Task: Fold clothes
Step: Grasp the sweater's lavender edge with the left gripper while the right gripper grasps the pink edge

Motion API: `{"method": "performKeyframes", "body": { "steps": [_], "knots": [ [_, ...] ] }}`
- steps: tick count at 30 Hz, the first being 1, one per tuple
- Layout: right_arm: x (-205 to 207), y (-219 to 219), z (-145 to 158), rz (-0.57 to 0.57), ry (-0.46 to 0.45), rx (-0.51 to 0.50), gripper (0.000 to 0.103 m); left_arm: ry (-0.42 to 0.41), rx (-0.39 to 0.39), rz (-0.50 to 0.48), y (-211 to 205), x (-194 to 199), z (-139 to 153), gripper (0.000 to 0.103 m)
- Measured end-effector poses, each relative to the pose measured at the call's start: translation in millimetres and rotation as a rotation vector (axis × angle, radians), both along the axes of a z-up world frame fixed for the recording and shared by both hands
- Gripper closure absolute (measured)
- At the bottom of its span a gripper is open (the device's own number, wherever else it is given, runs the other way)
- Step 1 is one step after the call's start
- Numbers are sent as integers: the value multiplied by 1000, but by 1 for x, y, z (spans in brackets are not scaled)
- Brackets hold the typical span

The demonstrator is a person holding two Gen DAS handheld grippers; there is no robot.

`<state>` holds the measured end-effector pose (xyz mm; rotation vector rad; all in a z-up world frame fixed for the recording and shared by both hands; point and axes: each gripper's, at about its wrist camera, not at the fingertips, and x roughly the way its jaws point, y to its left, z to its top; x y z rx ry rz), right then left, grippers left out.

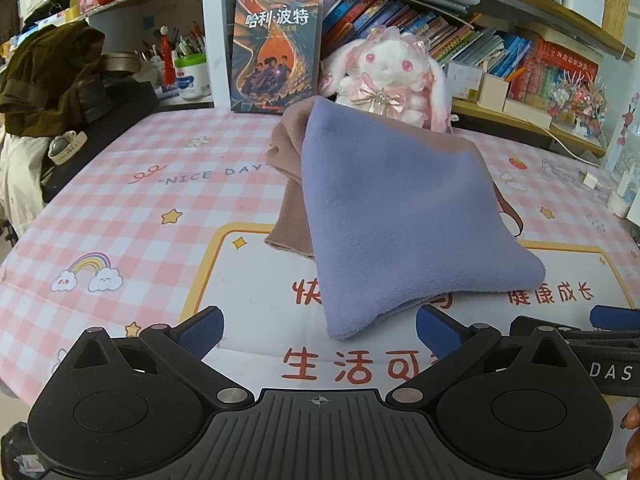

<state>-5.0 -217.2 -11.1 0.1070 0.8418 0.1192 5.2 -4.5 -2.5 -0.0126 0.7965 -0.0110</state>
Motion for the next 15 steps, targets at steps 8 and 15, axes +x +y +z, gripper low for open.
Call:
{"method": "performKeyframes", "body": {
  "steps": [8, 15],
  "knots": [
    [9, -6, -5, -45, 29, 43, 0, 19, 4, -23, 1, 10, -4, 0],
    [18, -9, -5, -74, 39, 80, 0, 38, 59, -91, -2, 27, -8, 1]
  ]
}}
